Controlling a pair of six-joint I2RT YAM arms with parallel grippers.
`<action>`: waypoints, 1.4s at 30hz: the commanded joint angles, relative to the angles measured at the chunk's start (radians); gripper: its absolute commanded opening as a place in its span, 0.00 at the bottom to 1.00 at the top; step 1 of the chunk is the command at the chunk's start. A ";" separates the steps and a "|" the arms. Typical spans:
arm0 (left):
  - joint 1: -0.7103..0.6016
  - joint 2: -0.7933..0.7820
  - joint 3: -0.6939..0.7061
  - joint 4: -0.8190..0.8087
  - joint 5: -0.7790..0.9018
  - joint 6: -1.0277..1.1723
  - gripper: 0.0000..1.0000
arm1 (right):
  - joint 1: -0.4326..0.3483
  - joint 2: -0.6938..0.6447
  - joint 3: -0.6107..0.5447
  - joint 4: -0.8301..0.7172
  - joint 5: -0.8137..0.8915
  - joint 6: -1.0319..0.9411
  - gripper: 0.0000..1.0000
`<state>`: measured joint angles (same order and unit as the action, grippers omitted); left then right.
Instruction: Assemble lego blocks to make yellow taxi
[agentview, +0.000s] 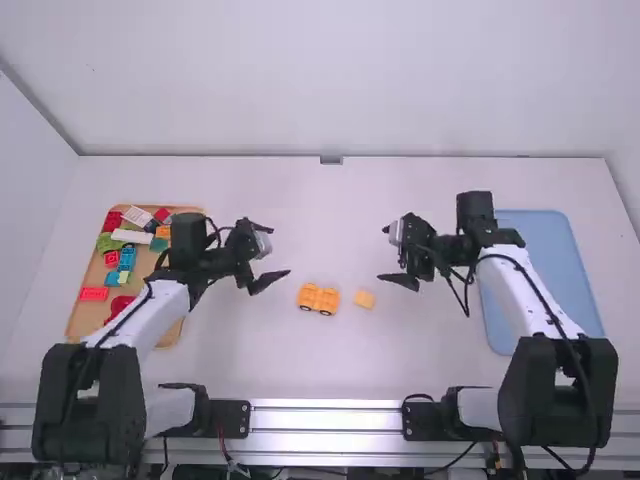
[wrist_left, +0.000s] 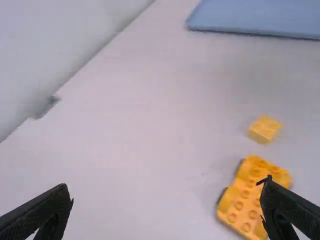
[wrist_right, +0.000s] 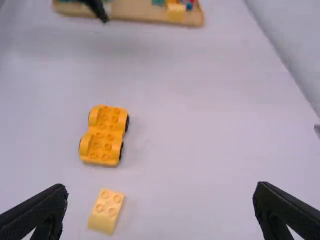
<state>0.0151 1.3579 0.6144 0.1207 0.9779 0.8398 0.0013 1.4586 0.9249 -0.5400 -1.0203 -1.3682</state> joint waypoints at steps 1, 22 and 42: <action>-0.004 0.080 0.017 -0.008 0.238 0.192 0.99 | -0.026 0.022 -0.067 0.084 -0.252 -0.003 0.99; -0.110 0.491 0.035 0.128 0.204 0.255 0.99 | 0.020 0.284 -0.282 0.575 -0.105 0.377 0.99; -0.122 0.491 0.106 0.042 0.210 0.241 0.99 | 0.033 0.369 -0.359 0.668 -0.038 0.337 0.99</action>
<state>-0.1078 1.8481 0.7136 0.1623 1.1694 1.0916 0.0204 1.8175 0.5900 0.1314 -1.0817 -1.0180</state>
